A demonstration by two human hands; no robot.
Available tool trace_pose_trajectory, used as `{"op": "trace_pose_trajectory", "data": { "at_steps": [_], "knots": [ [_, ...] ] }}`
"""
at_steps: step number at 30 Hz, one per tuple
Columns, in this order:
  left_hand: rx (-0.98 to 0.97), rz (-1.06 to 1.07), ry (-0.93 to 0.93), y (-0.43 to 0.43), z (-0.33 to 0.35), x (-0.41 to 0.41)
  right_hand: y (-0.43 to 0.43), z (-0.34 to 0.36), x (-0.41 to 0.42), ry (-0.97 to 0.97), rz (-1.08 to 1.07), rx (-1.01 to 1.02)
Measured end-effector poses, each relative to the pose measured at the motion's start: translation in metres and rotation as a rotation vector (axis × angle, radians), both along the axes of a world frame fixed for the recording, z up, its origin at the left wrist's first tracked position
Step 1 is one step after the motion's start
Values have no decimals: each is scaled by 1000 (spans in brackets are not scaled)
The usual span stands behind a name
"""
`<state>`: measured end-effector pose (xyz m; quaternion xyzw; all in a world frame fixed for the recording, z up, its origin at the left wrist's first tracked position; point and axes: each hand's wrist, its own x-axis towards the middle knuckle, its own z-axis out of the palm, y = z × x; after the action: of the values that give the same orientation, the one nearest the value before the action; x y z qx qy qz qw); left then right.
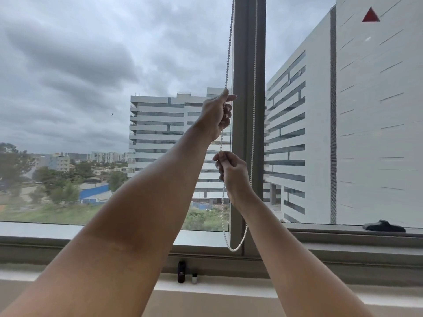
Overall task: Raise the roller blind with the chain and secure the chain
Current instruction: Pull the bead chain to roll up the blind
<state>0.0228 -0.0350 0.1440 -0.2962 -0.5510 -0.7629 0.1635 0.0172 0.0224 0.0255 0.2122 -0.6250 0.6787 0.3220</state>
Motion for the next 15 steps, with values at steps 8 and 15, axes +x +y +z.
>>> {"op": "trace_pose_trajectory", "data": {
  "at_steps": [8, 15],
  "knots": [
    [-21, 29, -32, 1, -25, -16, 2, -29, -8, -45, 18, 28],
    [90, -59, 101, 1, -32, -19, 3, -26, -11, -57, 104, 28]
  ]
}}
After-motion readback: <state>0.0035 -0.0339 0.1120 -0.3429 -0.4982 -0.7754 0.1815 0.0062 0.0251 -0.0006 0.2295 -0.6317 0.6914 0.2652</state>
